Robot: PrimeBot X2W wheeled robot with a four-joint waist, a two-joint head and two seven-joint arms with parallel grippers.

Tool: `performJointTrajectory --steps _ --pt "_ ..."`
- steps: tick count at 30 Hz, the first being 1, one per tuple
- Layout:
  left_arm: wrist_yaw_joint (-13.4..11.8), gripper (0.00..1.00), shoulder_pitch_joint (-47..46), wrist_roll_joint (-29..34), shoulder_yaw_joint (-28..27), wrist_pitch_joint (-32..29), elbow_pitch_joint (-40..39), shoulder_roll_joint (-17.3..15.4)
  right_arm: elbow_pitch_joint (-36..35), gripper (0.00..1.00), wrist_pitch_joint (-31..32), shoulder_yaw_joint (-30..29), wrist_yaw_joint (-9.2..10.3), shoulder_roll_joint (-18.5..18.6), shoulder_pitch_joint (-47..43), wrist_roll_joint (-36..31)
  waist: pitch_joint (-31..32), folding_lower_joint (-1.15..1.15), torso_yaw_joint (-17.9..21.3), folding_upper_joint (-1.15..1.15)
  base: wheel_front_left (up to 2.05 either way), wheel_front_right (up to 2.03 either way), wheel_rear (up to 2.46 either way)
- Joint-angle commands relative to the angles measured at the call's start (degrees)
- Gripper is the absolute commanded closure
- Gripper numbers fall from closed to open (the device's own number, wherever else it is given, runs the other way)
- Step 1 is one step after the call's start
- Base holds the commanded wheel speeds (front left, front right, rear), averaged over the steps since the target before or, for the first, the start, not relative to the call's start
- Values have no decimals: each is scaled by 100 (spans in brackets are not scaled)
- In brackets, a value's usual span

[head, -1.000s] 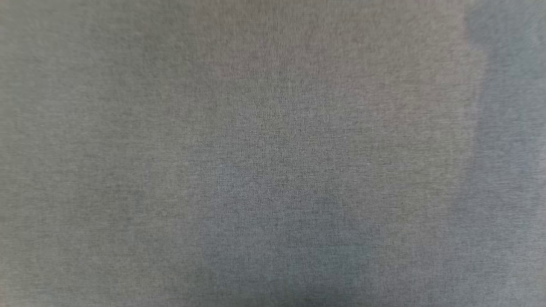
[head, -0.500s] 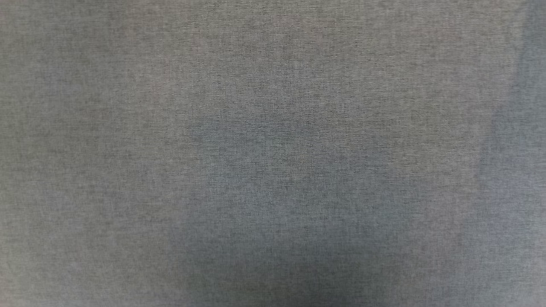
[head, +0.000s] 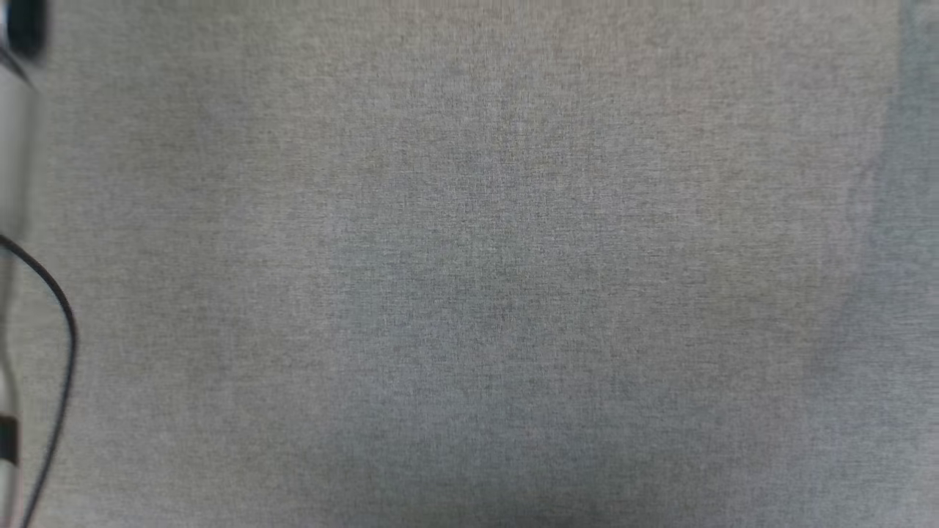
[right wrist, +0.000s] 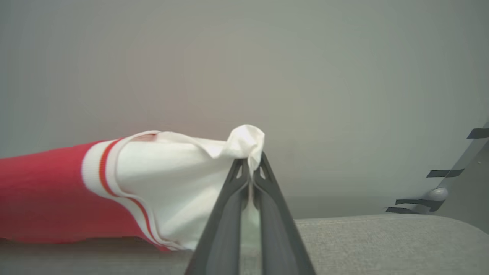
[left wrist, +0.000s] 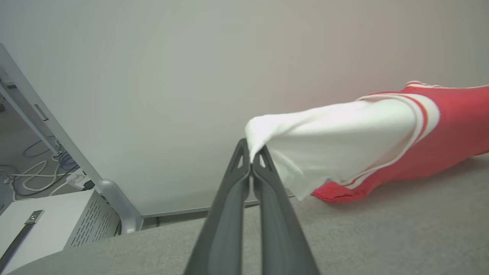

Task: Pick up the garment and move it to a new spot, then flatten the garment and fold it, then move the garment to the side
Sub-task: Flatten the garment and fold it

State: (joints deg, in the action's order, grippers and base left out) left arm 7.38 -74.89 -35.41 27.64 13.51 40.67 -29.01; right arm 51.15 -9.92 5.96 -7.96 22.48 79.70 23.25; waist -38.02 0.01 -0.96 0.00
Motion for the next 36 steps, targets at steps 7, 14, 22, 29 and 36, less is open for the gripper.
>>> performJointTrajectory --steps 7,14,22,29,36 --pt "10 100 1666 -503 335 86 -24 95 -313 100 24 434 47 263 -1687 740 995 -1 -84 0 0 0 0" --pt "10 100 2997 -837 635 54 -82 192 -689 100 108 684 47 476 -3197 1348 1595 -1 -139 0 0 0 0" --pt "-22 100 3948 -1087 735 27 126 334 -834 100 85 783 47 635 -4325 1533 2094 -1 -154 0 0 0 0" --pt "-47 100 4392 -1214 777 48 233 463 -858 100 68 705 47 663 -4923 1598 2524 -1 -164 0 0 0 0" --pt "-38 100 4999 -1381 814 20 179 397 -1122 100 233 700 47 704 -5748 1610 3077 -1 -142 0 0 0 0"
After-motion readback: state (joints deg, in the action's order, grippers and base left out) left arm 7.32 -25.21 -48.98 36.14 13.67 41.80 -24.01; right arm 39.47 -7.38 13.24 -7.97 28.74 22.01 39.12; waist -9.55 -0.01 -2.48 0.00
